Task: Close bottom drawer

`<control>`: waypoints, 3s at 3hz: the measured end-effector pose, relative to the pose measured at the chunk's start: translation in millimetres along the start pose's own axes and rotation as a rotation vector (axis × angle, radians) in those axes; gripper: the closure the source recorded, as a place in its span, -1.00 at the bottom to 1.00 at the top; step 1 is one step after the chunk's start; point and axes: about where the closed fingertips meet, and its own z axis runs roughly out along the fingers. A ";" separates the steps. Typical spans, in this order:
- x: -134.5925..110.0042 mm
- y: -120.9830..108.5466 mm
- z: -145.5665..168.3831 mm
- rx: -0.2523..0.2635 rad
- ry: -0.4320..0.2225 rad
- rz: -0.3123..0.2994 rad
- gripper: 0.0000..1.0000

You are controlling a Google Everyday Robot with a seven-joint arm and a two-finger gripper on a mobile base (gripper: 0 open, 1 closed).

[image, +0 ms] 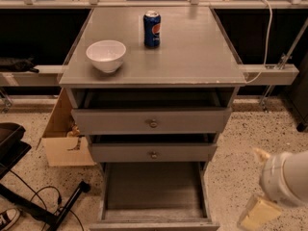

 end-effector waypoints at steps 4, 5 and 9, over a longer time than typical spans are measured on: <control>102.0 40.6 170.4 -0.201 0.028 0.189 -1.00; 108.9 52.5 215.9 -0.236 0.021 0.193 -1.00; 168.5 139.1 505.7 -0.450 -0.202 0.303 0.98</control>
Offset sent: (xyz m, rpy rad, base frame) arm -0.0107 -0.0452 -0.2632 0.1240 0.3157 -0.1559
